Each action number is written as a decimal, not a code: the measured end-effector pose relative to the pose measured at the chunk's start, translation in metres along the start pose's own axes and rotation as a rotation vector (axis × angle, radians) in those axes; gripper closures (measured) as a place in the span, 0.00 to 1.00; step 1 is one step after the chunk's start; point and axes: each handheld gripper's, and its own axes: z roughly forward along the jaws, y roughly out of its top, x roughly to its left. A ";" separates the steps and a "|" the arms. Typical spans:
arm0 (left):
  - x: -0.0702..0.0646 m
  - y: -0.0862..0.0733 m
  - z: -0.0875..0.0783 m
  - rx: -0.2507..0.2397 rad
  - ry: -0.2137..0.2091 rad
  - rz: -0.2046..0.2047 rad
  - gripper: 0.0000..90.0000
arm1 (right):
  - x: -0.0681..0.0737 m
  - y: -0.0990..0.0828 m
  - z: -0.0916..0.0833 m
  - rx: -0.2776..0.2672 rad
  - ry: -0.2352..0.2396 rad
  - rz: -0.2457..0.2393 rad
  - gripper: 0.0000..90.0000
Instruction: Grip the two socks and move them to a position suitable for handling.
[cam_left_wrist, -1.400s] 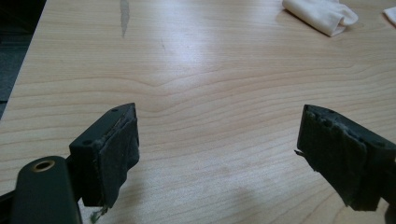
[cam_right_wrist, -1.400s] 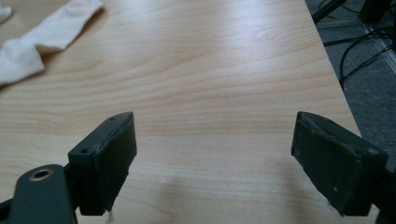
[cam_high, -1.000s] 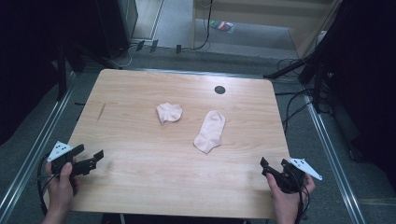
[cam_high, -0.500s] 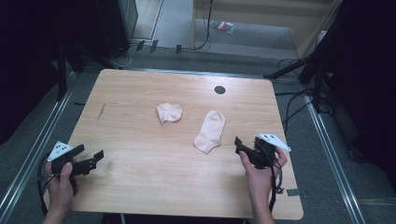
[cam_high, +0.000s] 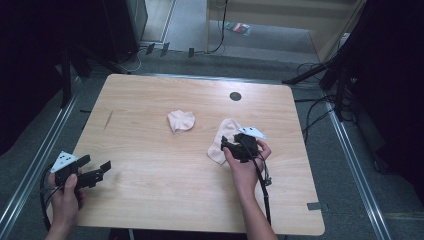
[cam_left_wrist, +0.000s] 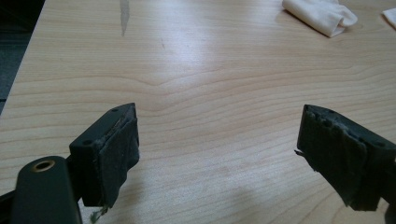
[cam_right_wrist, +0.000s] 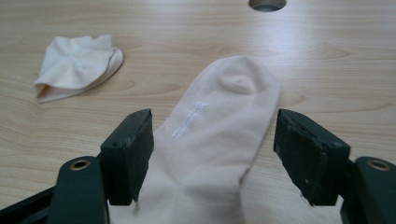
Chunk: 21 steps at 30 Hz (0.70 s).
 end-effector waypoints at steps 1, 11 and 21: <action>0.000 0.000 0.000 0.000 0.000 0.000 0.15 | 0.000 0.000 0.000 0.000 0.000 0.000 0.33; 0.001 0.000 0.000 -0.003 -0.004 -0.003 0.15 | 0.010 -0.003 0.042 0.100 -0.058 -0.012 0.36; 0.000 0.000 0.000 0.000 -0.002 0.000 0.15 | 0.017 -0.006 0.055 0.113 -0.105 -0.026 0.36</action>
